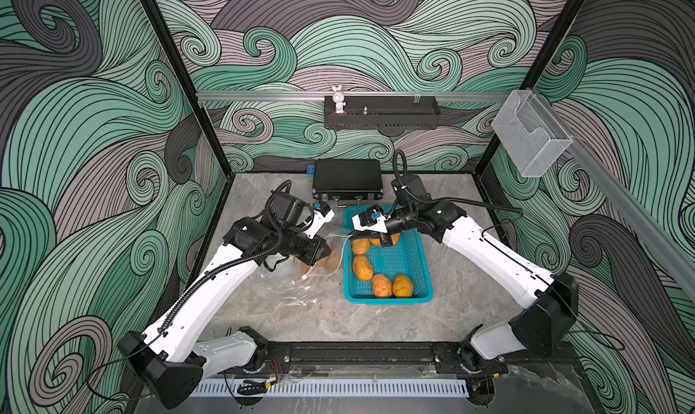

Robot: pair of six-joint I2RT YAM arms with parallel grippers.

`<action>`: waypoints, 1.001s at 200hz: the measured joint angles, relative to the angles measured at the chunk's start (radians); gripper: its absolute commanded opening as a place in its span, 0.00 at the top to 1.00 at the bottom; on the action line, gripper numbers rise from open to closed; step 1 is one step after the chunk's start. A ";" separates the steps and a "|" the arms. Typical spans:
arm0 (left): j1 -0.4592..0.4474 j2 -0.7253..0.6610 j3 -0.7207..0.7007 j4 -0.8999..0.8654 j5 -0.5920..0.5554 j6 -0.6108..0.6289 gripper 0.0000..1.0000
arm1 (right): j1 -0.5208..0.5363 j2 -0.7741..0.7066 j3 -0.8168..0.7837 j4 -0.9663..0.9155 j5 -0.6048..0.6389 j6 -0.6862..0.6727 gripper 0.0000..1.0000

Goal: Put the potatoes into a zipper bag and zip it
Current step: Adjust the zipper food storage bag at the center of the board.

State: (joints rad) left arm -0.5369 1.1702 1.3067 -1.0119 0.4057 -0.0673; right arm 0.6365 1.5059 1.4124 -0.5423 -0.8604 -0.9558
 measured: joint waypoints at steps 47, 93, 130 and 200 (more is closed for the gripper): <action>0.000 -0.047 0.002 -0.021 -0.182 -0.027 0.28 | -0.066 0.000 -0.010 0.081 -0.005 0.141 1.00; 0.005 -0.413 -0.145 0.054 -0.303 0.004 0.19 | -0.124 0.002 -0.015 0.197 0.013 0.363 1.00; 0.005 -0.558 -0.290 0.102 -0.311 0.043 0.21 | -0.124 0.013 -0.015 0.247 0.013 0.469 1.00; 0.005 -0.496 -0.319 0.166 -0.281 0.089 0.75 | -0.131 0.013 -0.015 0.249 0.011 0.500 1.00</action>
State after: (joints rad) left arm -0.5323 0.6743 0.9882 -0.8455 0.1246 0.0219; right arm 0.5056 1.5188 1.3975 -0.2928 -0.8497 -0.4557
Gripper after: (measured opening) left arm 0.352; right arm 0.047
